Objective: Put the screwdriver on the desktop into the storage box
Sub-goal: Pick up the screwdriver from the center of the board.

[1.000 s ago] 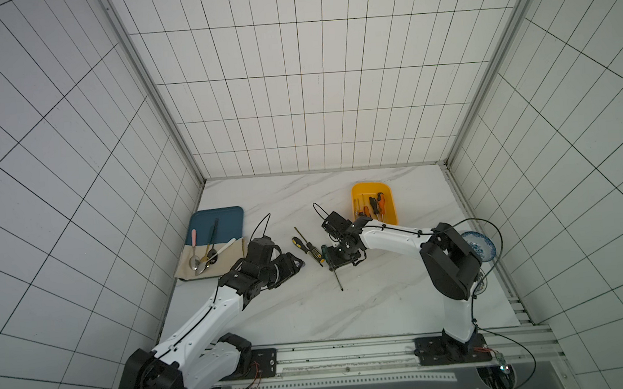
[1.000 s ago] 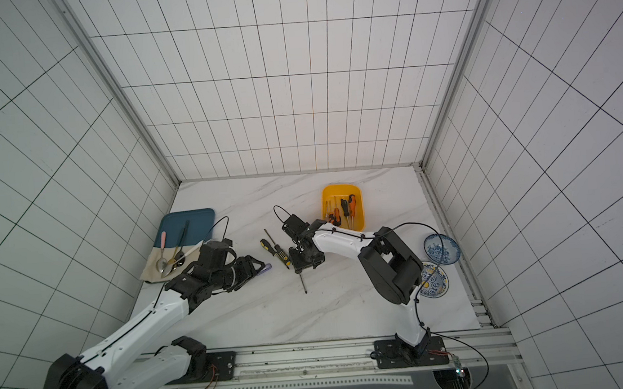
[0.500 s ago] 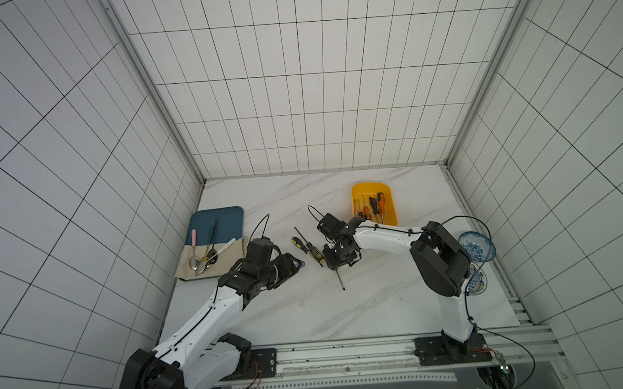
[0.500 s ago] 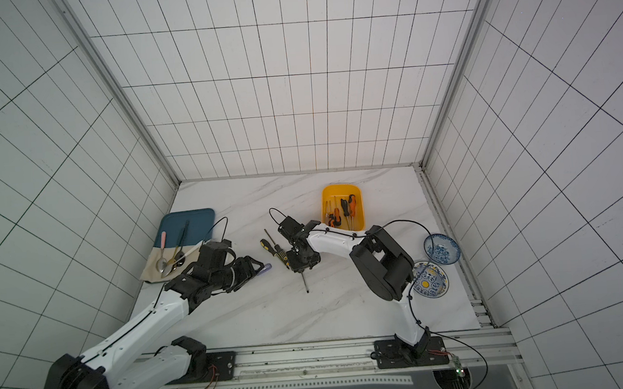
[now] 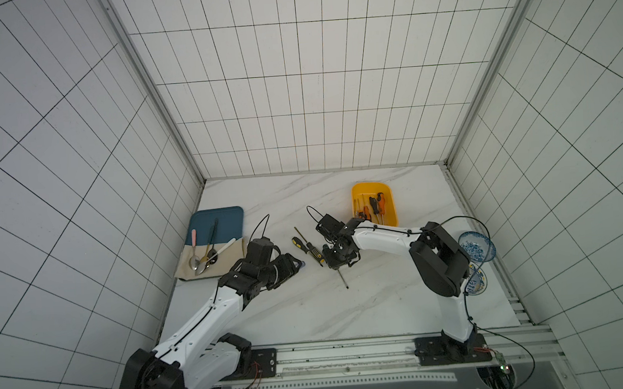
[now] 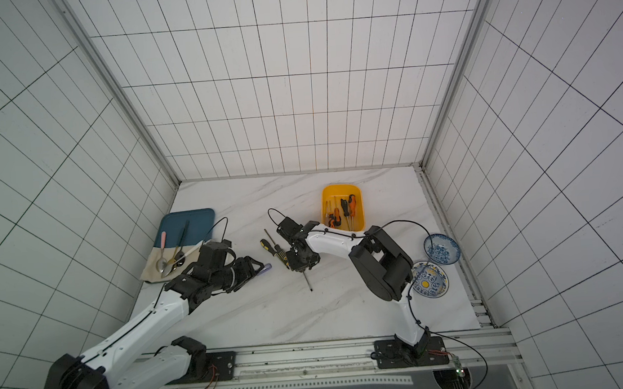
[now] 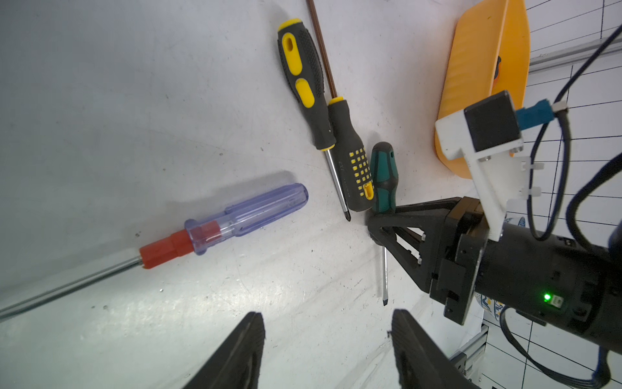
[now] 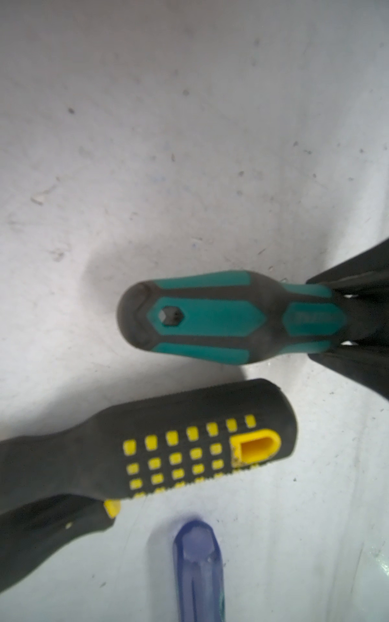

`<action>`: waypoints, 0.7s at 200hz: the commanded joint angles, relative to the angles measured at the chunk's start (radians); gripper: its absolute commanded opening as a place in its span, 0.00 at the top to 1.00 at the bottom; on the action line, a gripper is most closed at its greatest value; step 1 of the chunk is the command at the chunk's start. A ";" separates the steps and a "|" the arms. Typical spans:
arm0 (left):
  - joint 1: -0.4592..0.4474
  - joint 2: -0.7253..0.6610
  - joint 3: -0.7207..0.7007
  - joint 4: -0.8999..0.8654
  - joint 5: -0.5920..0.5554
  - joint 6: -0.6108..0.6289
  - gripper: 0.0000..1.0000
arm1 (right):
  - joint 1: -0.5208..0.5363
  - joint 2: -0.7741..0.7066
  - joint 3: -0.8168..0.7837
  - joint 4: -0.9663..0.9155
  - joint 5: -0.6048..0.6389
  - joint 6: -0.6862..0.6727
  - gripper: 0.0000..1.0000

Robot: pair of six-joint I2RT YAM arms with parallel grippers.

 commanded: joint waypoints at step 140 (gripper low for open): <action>-0.101 0.101 0.086 0.077 -0.011 -0.014 0.36 | -0.238 -0.261 0.041 -0.089 0.024 -0.059 0.81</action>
